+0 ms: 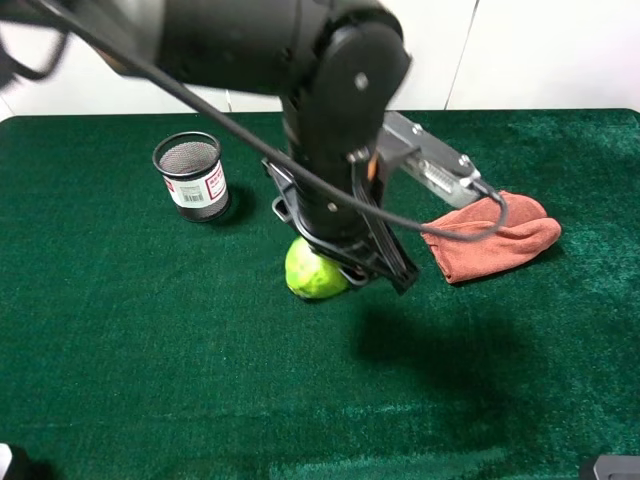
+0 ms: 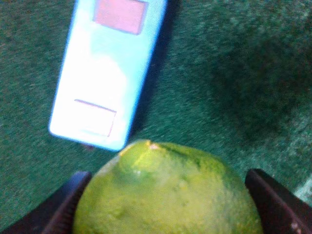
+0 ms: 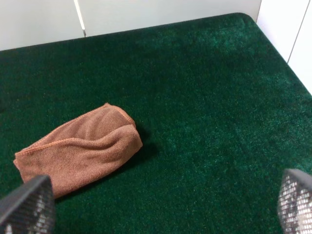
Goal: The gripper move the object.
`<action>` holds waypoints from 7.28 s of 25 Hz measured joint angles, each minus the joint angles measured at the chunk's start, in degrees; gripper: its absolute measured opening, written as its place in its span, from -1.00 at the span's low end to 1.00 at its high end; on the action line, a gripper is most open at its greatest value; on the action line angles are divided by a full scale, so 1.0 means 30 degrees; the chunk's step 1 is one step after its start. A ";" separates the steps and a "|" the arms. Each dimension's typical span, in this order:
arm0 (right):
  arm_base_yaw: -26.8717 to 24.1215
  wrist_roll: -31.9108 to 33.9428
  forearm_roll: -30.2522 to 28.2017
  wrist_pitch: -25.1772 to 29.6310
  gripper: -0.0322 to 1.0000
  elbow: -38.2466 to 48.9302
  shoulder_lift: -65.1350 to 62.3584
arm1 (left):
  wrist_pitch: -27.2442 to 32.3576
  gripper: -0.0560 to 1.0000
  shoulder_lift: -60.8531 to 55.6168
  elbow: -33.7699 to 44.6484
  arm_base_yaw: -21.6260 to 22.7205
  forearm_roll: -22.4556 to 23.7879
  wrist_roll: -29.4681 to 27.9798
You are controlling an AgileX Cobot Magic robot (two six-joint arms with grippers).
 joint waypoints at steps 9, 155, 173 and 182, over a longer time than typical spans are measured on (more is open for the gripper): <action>0.0000 0.0000 0.0000 0.0000 0.41 0.0000 0.0000 | -0.1498 0.32 0.1972 0.0000 -0.1023 -0.0244 -0.0004; 0.0000 0.0000 0.0039 0.0000 0.41 0.0000 0.0000 | 0.4156 0.93 -3.7176 1.7080 2.0294 -0.2732 0.5696; 0.0000 0.0000 0.0039 0.0000 0.41 0.0000 0.0000 | 0.4156 0.93 -3.7217 1.7080 2.0294 -0.2974 0.5888; 0.0000 0.0000 0.0039 0.0000 0.41 0.0000 0.0000 | 0.4156 0.93 -3.7217 1.7080 2.0294 -0.2974 0.5908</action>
